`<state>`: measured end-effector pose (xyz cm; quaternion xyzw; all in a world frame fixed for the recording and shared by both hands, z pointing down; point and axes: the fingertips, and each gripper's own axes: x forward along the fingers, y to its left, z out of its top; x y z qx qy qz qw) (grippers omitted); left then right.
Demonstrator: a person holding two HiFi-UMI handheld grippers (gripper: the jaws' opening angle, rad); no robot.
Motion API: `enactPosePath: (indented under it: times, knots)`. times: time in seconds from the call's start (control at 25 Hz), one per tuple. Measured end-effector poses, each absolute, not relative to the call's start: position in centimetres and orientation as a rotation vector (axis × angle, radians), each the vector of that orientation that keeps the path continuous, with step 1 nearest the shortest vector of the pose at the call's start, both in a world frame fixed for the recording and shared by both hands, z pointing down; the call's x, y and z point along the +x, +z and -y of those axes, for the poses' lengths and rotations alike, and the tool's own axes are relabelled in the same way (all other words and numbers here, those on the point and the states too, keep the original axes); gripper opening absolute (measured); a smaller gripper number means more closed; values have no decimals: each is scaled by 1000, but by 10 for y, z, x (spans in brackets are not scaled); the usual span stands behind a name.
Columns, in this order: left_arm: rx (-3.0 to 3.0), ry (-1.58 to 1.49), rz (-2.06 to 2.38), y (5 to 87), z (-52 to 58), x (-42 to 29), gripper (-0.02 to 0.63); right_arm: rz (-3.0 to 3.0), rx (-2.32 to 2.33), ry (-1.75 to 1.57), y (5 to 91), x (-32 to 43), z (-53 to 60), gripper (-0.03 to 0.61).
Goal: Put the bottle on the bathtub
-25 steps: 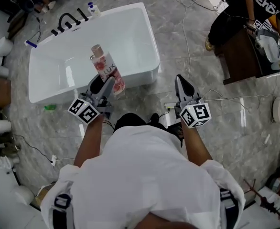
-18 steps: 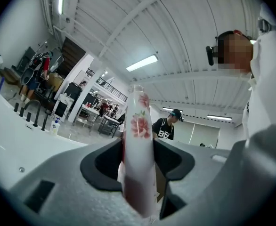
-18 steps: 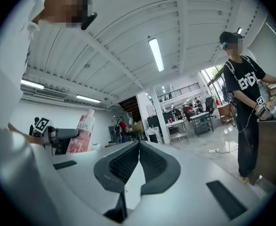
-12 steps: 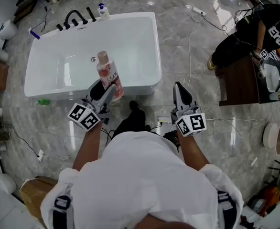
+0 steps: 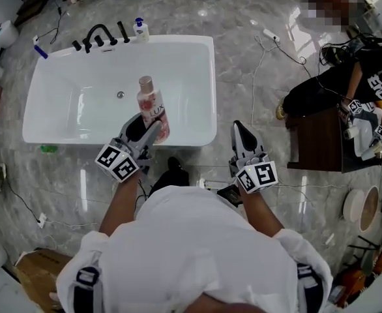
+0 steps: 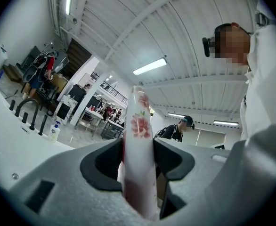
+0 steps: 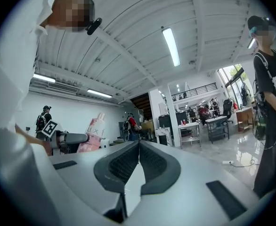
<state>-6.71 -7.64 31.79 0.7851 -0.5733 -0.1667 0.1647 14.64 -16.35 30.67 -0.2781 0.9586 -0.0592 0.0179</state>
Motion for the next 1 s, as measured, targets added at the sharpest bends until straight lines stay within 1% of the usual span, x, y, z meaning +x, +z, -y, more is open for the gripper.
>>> enactPosePath:
  times: [0.28, 0.64, 0.84, 1.0]
  knots:
    - [2268, -479, 1656, 311, 120, -107, 210, -2974, -888, -180, 304, 113, 217, 14]
    - [2172, -526, 1750, 315, 150, -160, 210, -3013, -848, -199, 304, 78, 254, 15]
    - [2118, -539, 1819, 329, 191, -159, 210, -3070, -723, -234, 323, 68, 295, 15]
    - [2015, -532, 1922, 338, 222, -168, 210, -3137, -567, -279, 344, 43, 337, 15]
